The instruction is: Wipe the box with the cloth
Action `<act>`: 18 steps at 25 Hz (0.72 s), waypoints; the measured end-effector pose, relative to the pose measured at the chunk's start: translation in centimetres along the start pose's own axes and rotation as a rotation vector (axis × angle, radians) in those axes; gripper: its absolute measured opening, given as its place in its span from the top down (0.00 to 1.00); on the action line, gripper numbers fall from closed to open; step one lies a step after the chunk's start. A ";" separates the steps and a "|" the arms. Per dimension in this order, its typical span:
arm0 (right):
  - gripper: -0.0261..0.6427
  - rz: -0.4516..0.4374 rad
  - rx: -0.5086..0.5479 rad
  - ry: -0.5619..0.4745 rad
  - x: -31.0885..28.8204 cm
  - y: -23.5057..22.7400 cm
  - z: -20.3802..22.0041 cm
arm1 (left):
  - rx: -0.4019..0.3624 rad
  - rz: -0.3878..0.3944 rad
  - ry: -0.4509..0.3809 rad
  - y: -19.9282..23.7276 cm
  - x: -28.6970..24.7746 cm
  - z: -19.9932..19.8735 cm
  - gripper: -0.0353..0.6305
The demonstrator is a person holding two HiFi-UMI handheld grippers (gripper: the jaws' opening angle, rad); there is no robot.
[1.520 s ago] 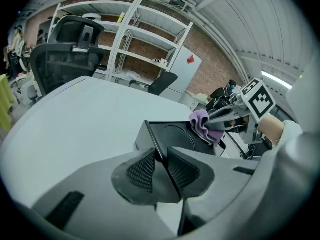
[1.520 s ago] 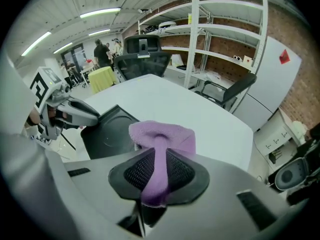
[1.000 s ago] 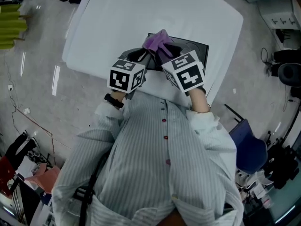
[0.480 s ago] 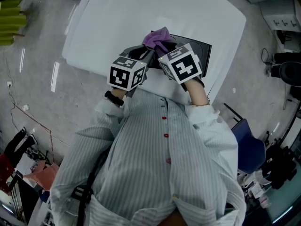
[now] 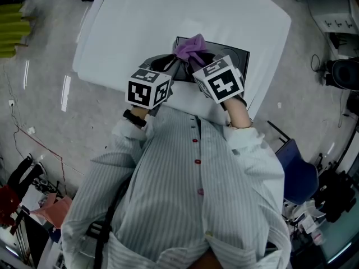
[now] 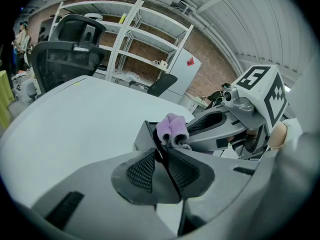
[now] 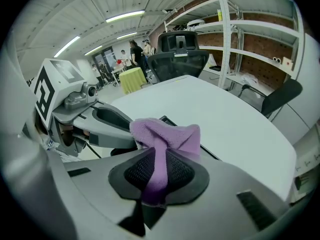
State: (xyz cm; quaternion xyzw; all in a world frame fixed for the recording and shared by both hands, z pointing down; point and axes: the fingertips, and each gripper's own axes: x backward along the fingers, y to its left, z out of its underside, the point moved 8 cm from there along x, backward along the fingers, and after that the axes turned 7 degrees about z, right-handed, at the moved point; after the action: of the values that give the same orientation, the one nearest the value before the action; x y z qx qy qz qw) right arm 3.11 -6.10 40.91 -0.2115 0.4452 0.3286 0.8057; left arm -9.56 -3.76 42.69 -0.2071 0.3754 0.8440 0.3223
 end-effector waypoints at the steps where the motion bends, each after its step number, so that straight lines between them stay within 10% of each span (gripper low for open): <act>1: 0.87 0.003 -0.001 0.001 0.1 -0.1 0.2 | 0.000 -0.001 0.000 0.0 0.0 0.1 0.84; 18: 0.87 0.075 -0.027 0.026 2.5 -2.4 3.3 | -0.017 -0.013 0.002 0.0 0.1 0.0 0.84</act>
State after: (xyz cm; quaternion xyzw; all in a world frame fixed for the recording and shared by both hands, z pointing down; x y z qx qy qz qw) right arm 7.74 -4.82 40.55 -0.2099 0.4585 0.3618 0.7841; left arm -9.63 -3.76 42.62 -0.2131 0.3674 0.8448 0.3256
